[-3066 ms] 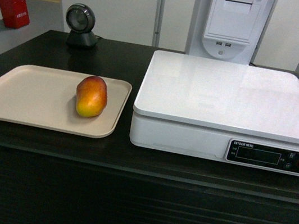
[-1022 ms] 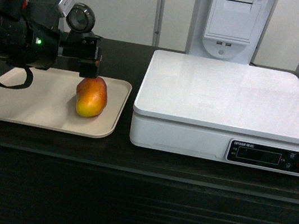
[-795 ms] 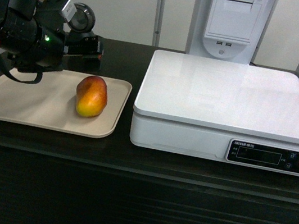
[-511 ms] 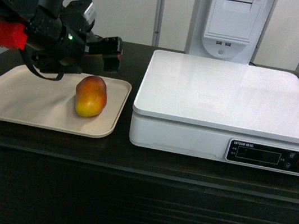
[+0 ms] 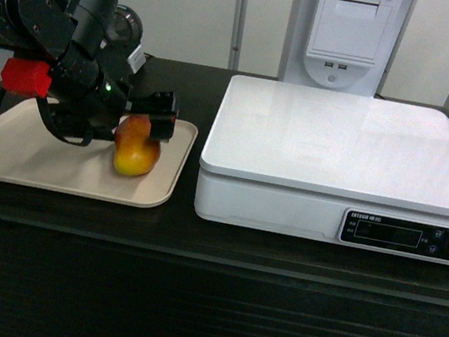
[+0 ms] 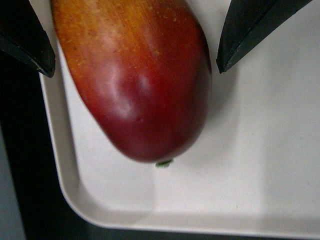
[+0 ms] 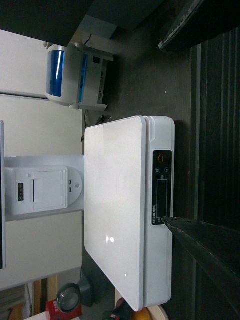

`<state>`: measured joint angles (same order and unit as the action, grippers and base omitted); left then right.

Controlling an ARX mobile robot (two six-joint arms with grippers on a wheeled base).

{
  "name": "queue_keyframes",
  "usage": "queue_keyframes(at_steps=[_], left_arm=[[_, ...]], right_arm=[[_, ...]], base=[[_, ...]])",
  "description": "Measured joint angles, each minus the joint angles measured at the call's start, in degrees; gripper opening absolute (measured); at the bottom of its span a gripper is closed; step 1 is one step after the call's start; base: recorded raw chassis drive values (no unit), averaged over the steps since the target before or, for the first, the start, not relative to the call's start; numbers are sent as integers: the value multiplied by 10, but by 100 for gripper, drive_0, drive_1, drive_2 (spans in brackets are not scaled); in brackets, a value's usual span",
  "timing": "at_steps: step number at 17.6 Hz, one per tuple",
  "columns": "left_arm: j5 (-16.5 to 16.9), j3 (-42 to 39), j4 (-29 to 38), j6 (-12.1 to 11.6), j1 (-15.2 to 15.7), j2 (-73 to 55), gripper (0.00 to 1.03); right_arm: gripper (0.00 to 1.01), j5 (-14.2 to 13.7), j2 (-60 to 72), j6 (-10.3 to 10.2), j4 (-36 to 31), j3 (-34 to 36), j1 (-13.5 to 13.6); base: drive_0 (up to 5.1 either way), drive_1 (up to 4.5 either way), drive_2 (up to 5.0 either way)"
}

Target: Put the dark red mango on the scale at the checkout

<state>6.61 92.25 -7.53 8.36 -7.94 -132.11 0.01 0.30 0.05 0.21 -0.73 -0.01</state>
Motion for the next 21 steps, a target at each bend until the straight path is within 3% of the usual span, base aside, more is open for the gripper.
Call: queue_keyframes(at_steps=[5, 7, 10, 14, 17, 21], left_arm=[[-3, 0, 3, -15, -1, -12, 96], [-3, -1, 12, -23, -2, -12, 77], [-8, -18, 30, -32, -5, -3, 71], [-36, -65, 60, -83, -13, 45, 70], [-41, -84, 71, -94, -34, 105, 70], [-40, -62, 74, -94, -94, 157, 70]], right_arm=[[98, 0, 0, 0, 0, 0, 0], [98, 0, 0, 0, 0, 0, 0], [98, 0, 0, 0, 0, 0, 0], [98, 0, 0, 0, 0, 0, 0], [98, 0, 0, 0, 0, 0, 0], [98, 0, 0, 0, 0, 0, 0]], base=[[0, 0, 0], [0, 0, 0], [0, 0, 0], [0, 0, 0], [0, 0, 0], [0, 0, 0]])
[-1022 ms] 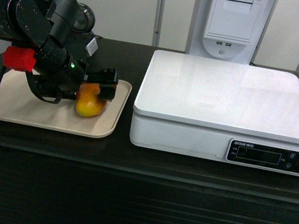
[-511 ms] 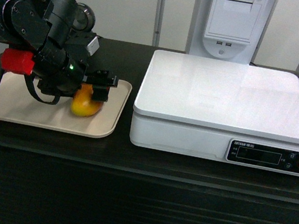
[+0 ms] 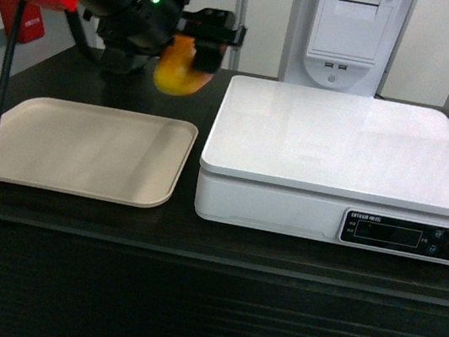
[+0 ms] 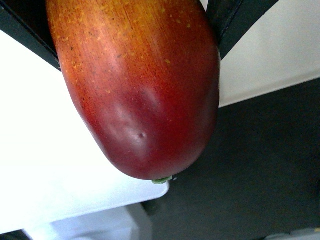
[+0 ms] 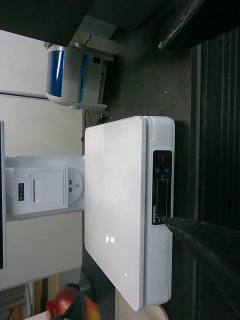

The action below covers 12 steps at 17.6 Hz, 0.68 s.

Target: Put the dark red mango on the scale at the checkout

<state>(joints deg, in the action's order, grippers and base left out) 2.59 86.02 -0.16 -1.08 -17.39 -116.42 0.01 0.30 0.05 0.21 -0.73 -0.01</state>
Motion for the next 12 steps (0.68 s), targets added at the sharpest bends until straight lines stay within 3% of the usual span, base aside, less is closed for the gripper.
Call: queue_keyframes(at_steps=[6, 9, 12], left_arm=[[13, 126, -45, 30, -82, -64, 69], [18, 208, -80, 58, -130, -123, 69], [34, 281, -115, 85, -151, -174, 69]], right_arm=[[98, 0, 0, 0, 0, 0, 0], [98, 0, 0, 0, 0, 0, 0], [98, 0, 0, 0, 0, 0, 0]], base=[[0, 0, 0], [0, 0, 0], [0, 0, 0]])
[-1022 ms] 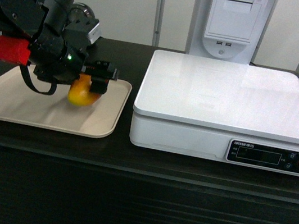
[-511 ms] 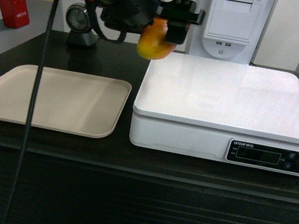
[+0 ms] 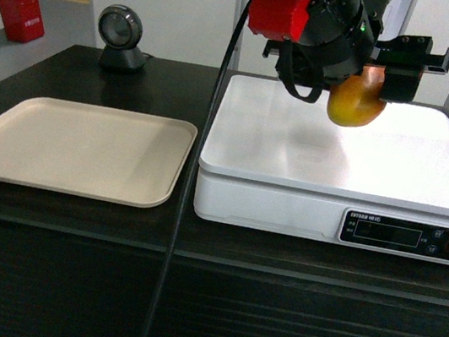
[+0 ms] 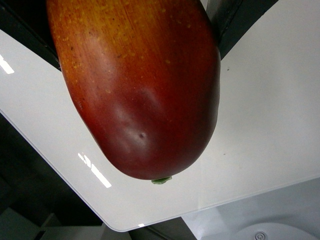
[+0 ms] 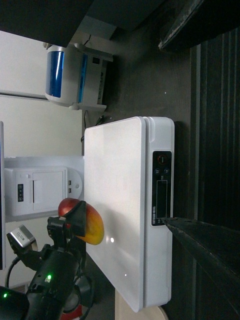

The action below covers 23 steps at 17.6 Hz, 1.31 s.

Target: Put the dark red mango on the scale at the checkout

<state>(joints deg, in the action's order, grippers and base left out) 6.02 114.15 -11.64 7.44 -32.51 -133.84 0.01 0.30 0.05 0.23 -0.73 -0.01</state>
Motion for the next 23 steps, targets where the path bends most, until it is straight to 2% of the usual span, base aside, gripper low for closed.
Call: queue_keyframes(at_steps=[2, 5, 7, 8, 11, 12, 13, 15, 16, 23], left_arm=[[0, 46, -23, 21, -2, -28, 69], [-12, 138, -76, 70, -2, -83, 69], [-28, 206, -120, 94, -2, -125, 69], [-44, 266, -159, 107, -2, -162, 69], [-66, 383, -231, 119, -5, -223, 69], [-64, 393, -230, 121, -6, -226, 69], [-62, 395, -224, 122, -8, -226, 75], [-58, 377, -202, 121, -12, -221, 95], [-56, 358, -193, 120, -12, -215, 99], [-60, 239, -120, 100, -14, -134, 98]], right_arm=[[98, 0, 0, 0, 0, 0, 0], [98, 0, 0, 0, 0, 0, 0], [98, 0, 0, 0, 0, 0, 0], [98, 0, 0, 0, 0, 0, 0], [98, 0, 0, 0, 0, 0, 0], [98, 0, 0, 0, 0, 0, 0], [98, 0, 0, 0, 0, 0, 0], [98, 0, 0, 0, 0, 0, 0], [98, 0, 0, 0, 0, 0, 0], [98, 0, 0, 0, 0, 0, 0]], base=[[0, 0, 0], [0, 0, 0], [0, 0, 0], [0, 0, 0], [0, 0, 0], [0, 0, 0], [0, 0, 0], [0, 0, 0], [0, 0, 0], [0, 0, 0]])
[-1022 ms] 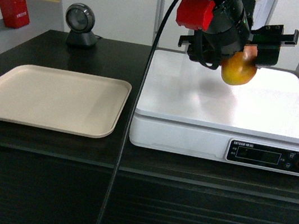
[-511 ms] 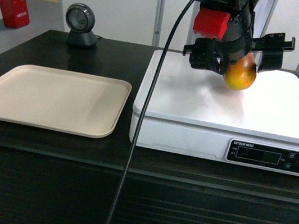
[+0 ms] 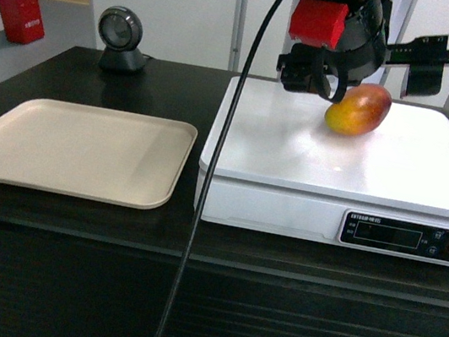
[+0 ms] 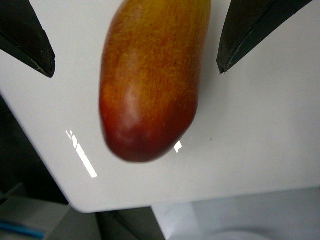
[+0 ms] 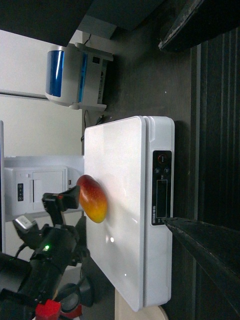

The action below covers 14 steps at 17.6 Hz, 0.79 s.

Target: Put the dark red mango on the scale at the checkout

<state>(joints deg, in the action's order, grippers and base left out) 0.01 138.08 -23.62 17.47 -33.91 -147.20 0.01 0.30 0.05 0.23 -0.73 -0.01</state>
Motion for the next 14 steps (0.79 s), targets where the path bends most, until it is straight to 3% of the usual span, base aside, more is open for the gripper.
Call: queue_keyframes(at_steps=[5, 8, 10, 11, 14], left_arm=[[3, -117, 78, -22, -6, 96, 98], [-2, -193, 130, -52, -16, 151, 98], [-22, -252, 181, -93, -22, 191, 98], [-28, -350, 256, -156, -17, 245, 98], [-24, -399, 265, -160, 36, 249, 98]], right_arm=[[98, 0, 0, 0, 0, 0, 0], [98, 0, 0, 0, 0, 0, 0], [98, 0, 0, 0, 0, 0, 0], [98, 0, 0, 0, 0, 0, 0], [98, 0, 0, 0, 0, 0, 0]], base=[[0, 0, 0], [0, 0, 0], [0, 0, 0], [0, 0, 0], [0, 0, 0]])
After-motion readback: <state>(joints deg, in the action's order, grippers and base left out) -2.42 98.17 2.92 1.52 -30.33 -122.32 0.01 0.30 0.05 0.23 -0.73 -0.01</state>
